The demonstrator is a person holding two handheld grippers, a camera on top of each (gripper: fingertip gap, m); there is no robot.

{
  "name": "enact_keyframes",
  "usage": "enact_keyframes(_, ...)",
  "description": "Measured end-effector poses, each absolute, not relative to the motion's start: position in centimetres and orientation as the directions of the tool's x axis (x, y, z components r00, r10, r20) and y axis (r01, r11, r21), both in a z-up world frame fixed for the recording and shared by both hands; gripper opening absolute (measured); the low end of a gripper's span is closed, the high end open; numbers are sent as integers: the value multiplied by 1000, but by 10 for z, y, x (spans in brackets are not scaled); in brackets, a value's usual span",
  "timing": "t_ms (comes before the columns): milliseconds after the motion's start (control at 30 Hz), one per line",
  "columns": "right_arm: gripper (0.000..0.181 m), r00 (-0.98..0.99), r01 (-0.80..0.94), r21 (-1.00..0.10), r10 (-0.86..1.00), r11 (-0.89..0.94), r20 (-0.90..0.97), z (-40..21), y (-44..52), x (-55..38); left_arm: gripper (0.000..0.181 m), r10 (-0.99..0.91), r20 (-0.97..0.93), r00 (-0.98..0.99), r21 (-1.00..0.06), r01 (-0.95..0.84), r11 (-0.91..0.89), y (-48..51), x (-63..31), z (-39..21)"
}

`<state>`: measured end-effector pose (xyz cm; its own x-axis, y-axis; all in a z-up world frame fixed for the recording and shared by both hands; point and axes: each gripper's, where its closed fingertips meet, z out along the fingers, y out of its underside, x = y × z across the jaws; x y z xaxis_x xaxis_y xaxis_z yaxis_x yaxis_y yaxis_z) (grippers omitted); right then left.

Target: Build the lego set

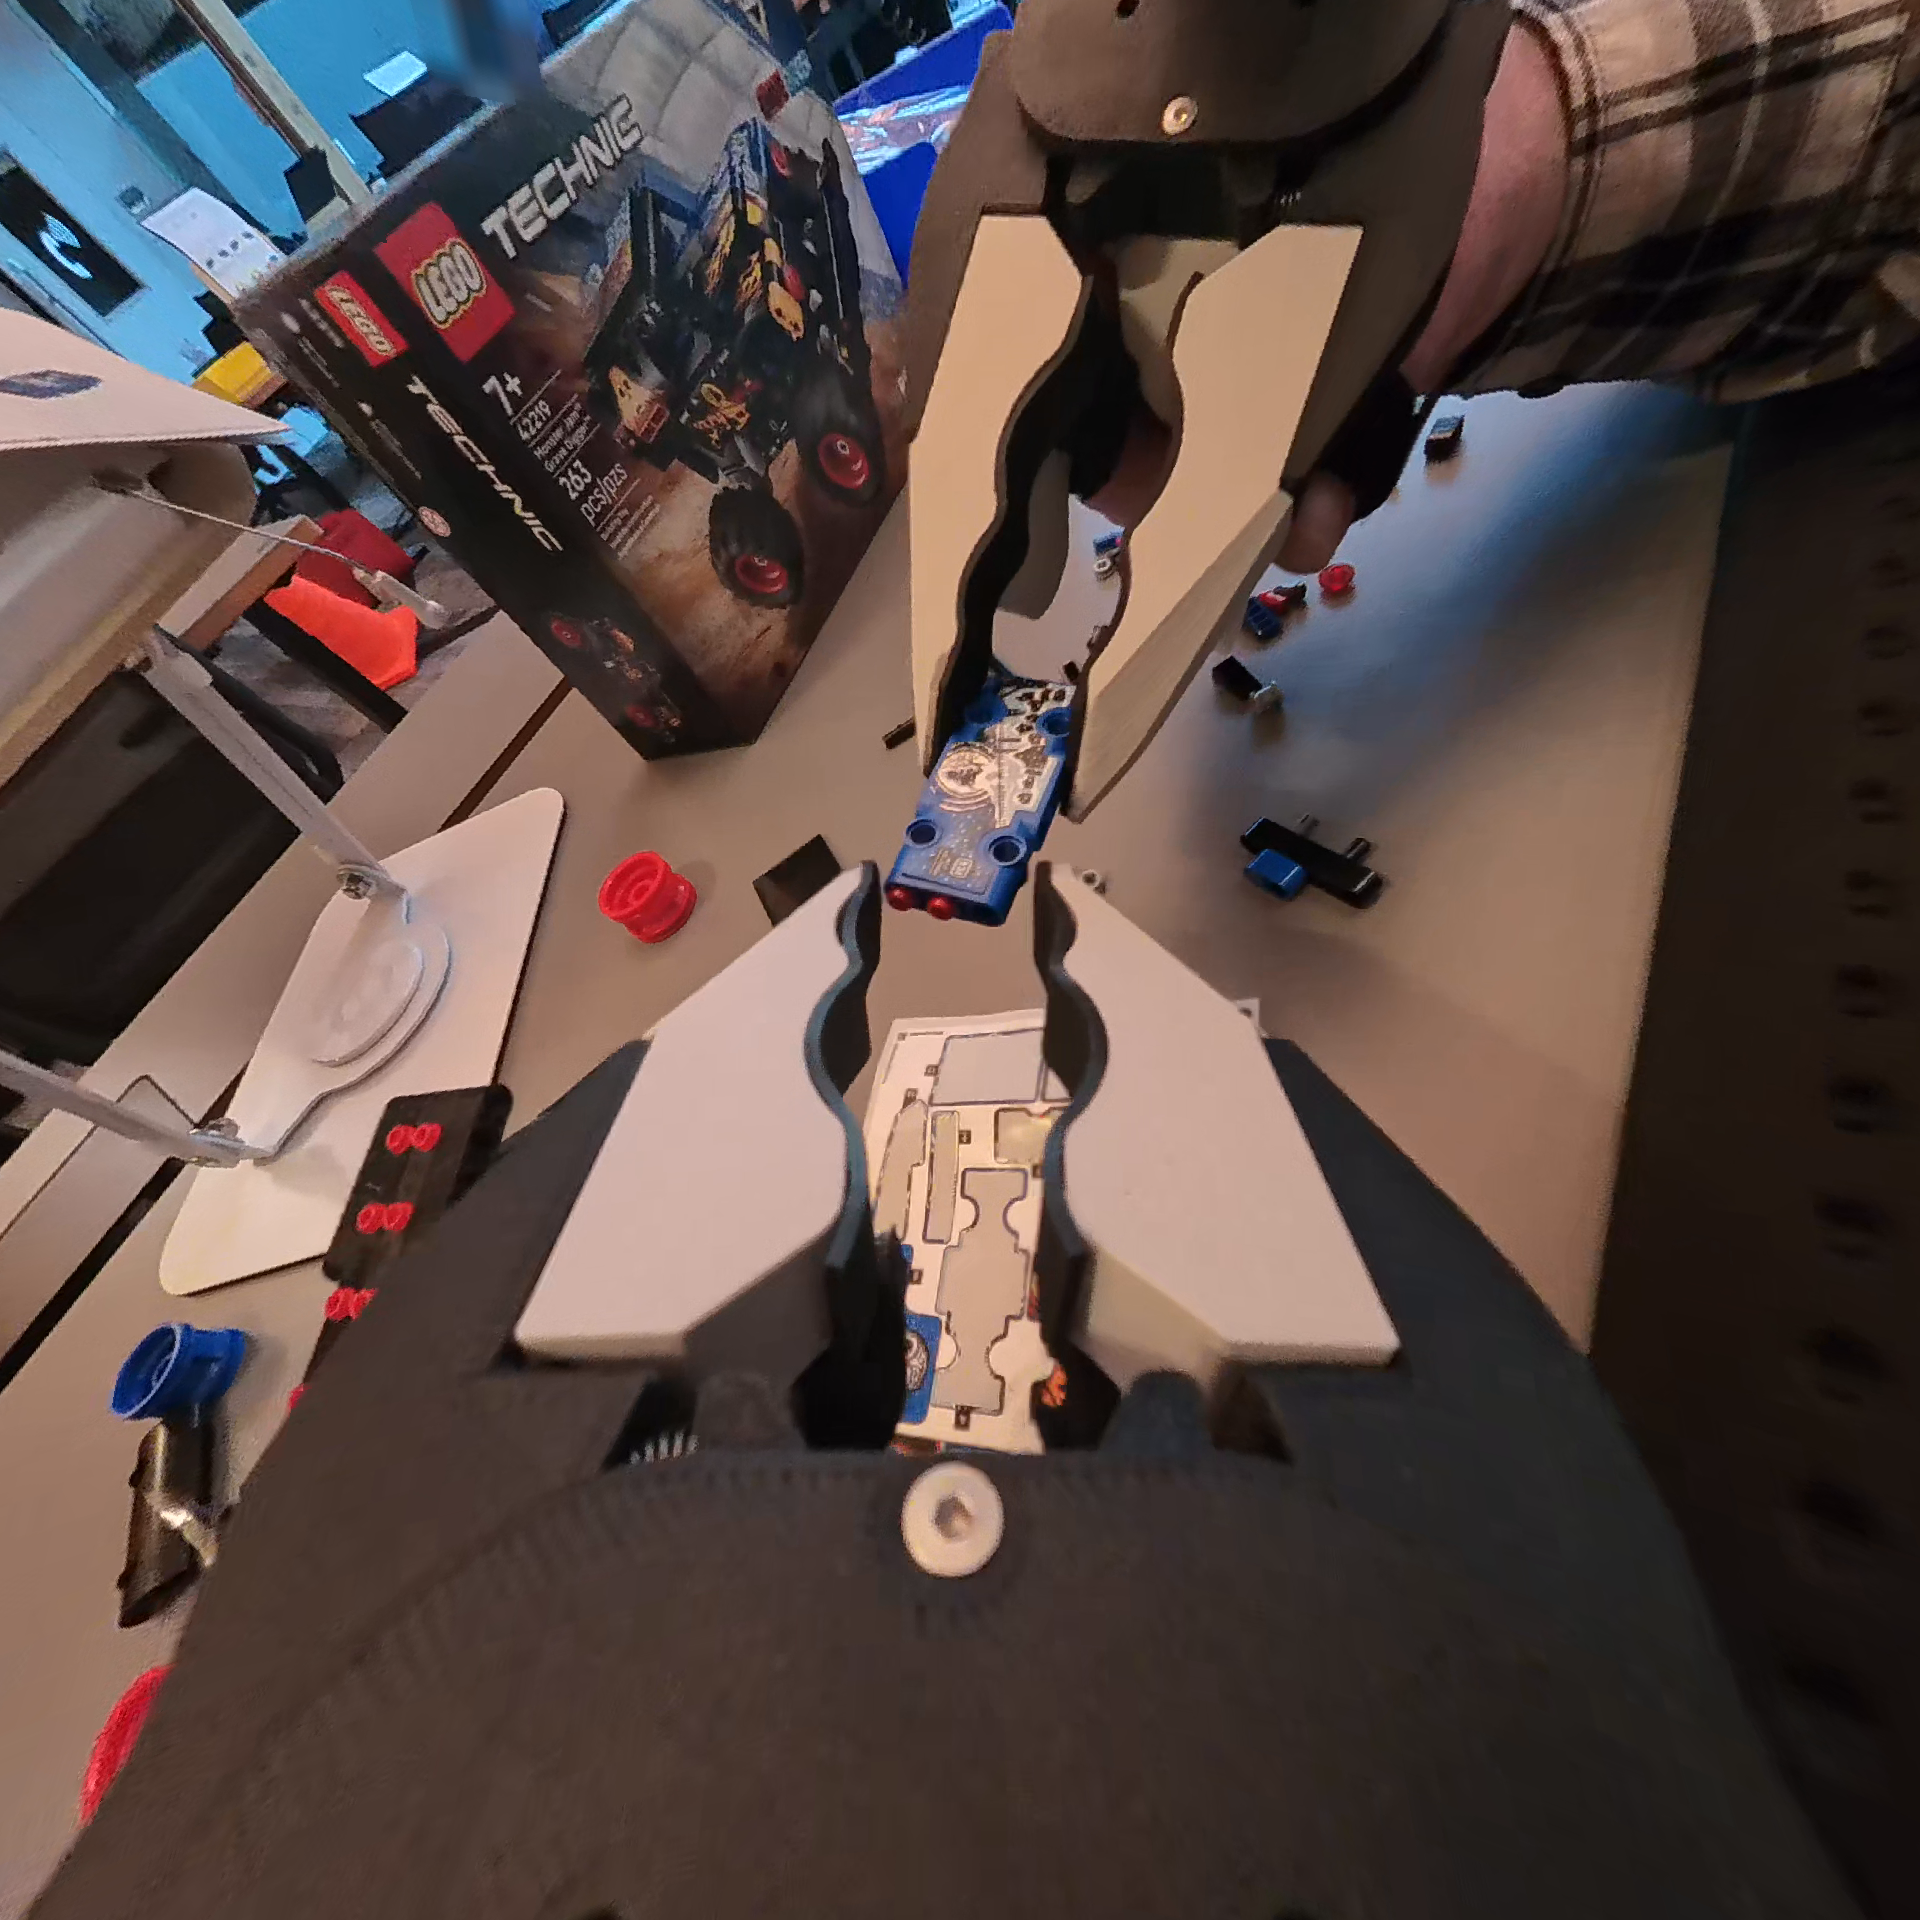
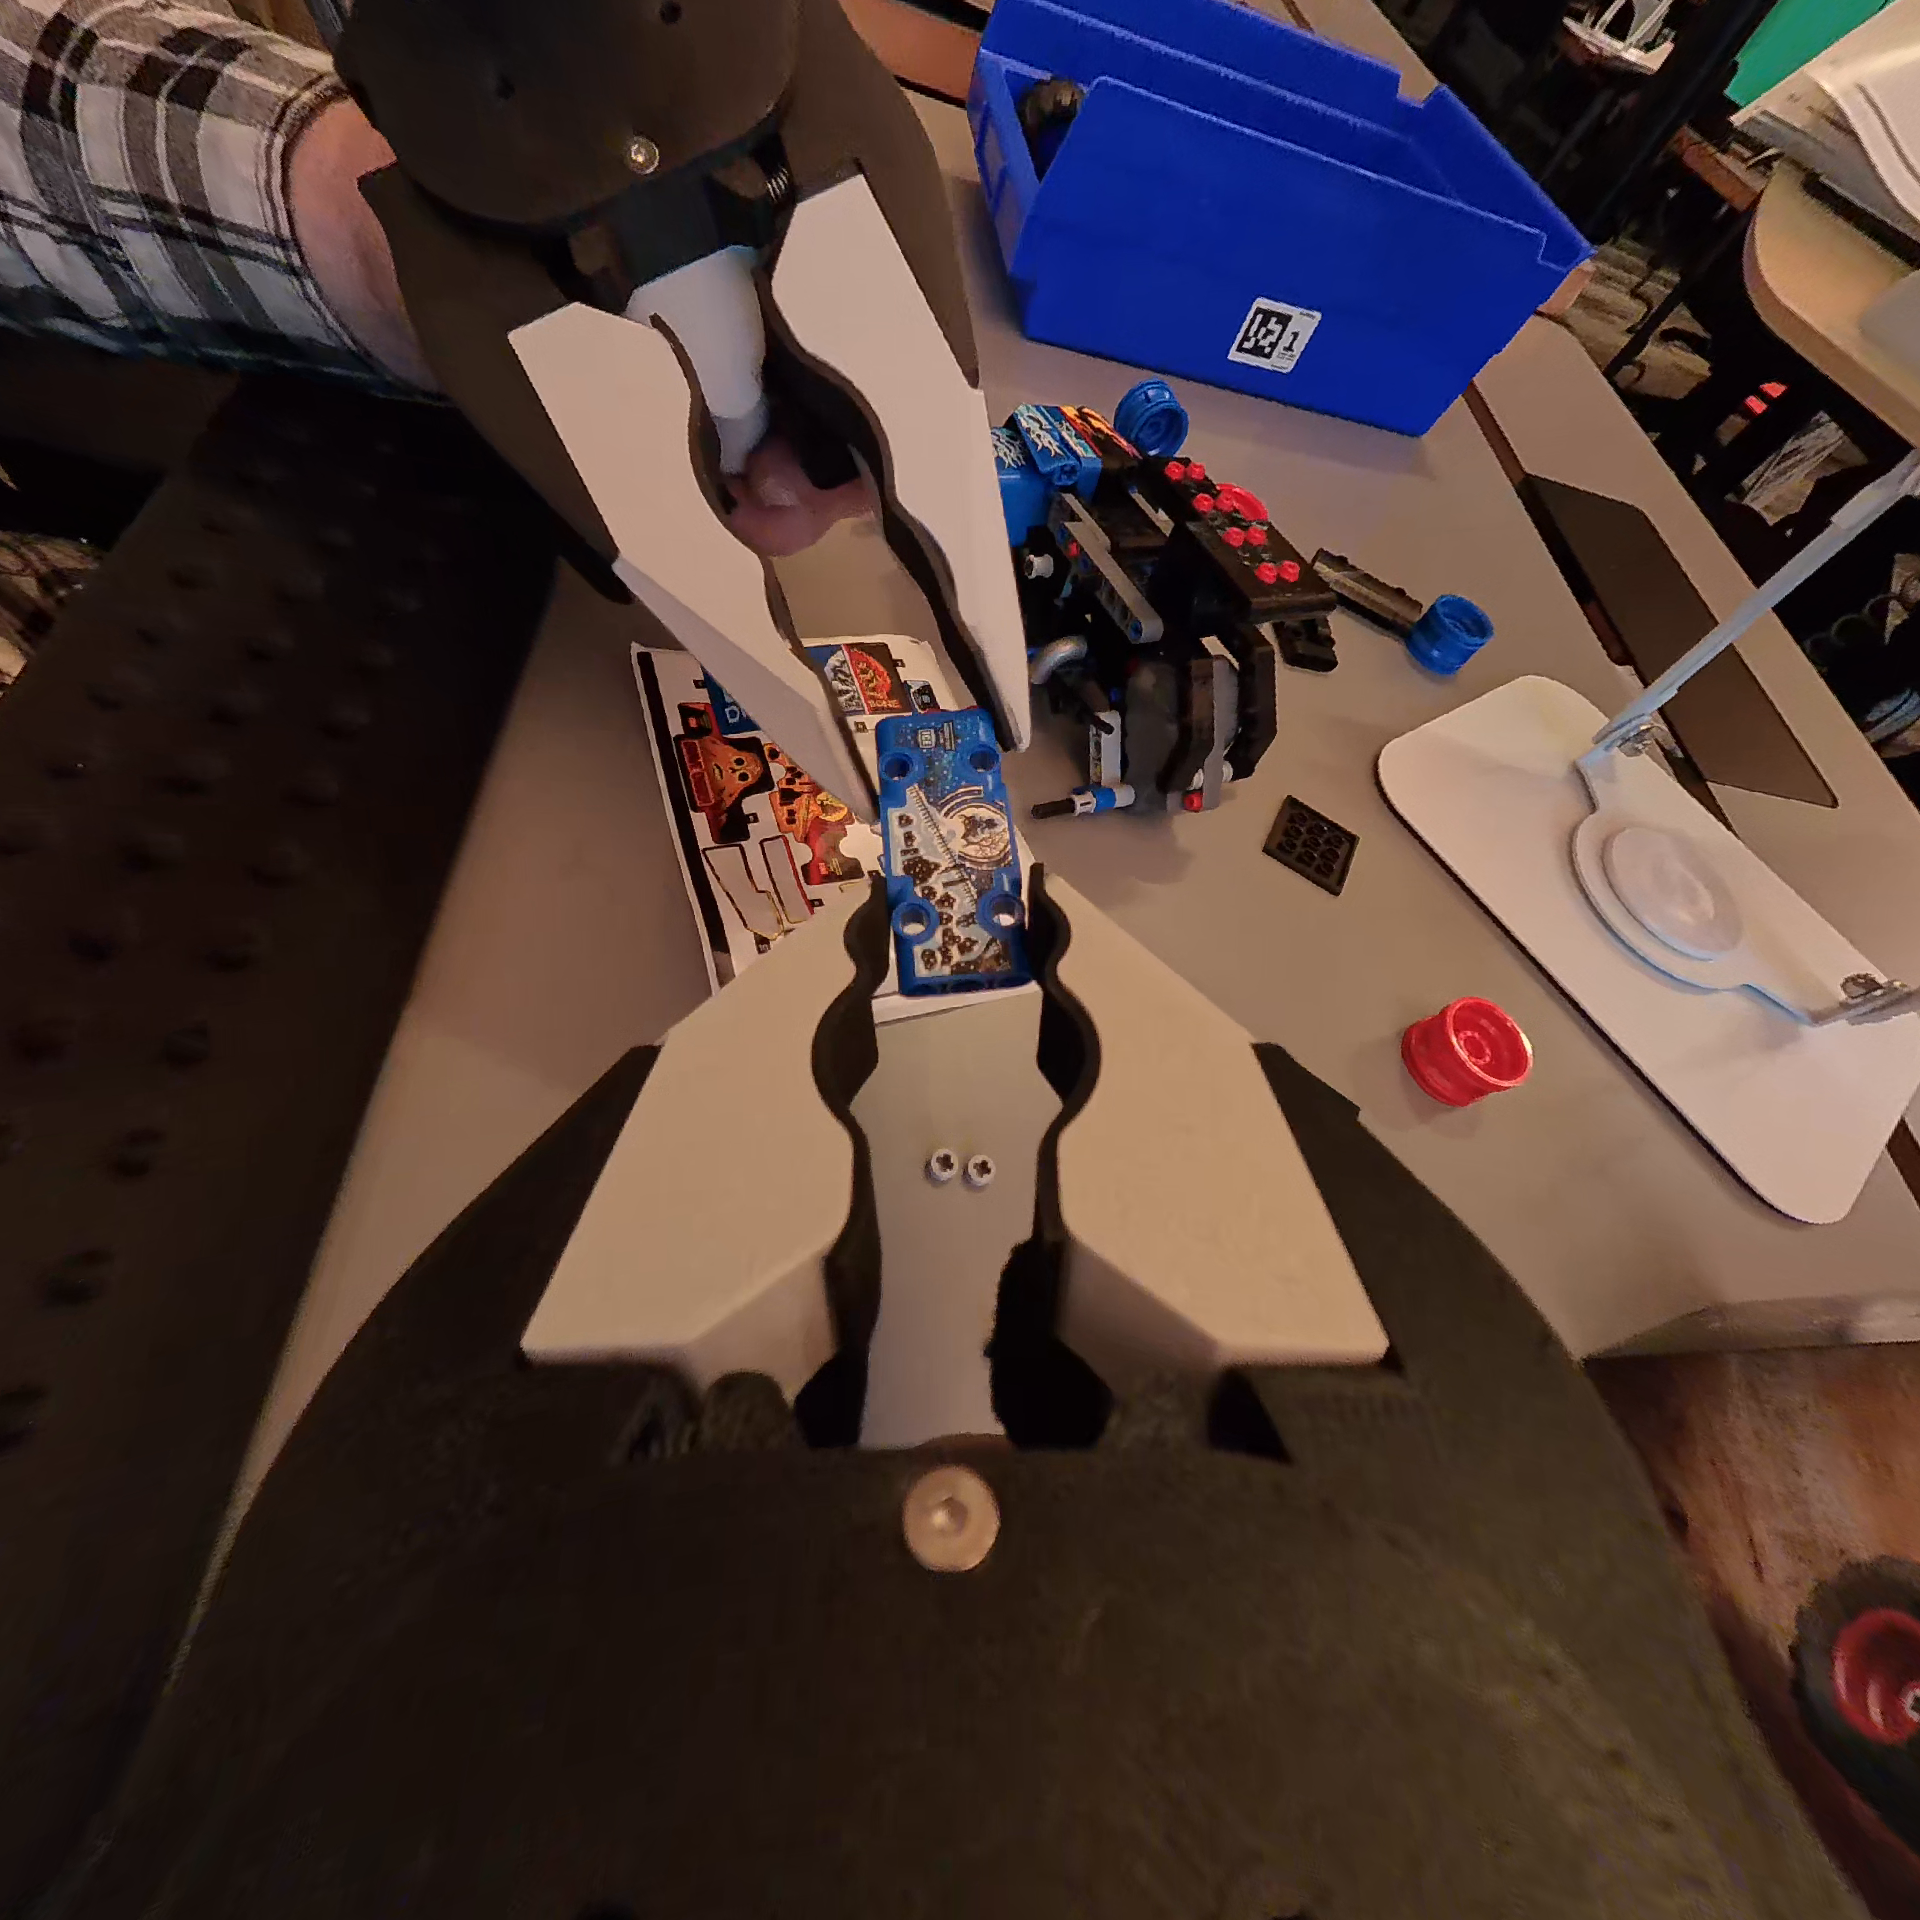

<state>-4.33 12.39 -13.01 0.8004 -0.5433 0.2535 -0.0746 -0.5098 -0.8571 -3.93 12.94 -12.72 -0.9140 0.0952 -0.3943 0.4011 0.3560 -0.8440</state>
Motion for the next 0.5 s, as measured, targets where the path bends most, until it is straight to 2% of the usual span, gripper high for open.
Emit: enact_keyframes(500,24,813,-66,-861,-528,-504,247,-130,126,-46,29,105,-357,-928,-871,371,322,131,-43,-124)
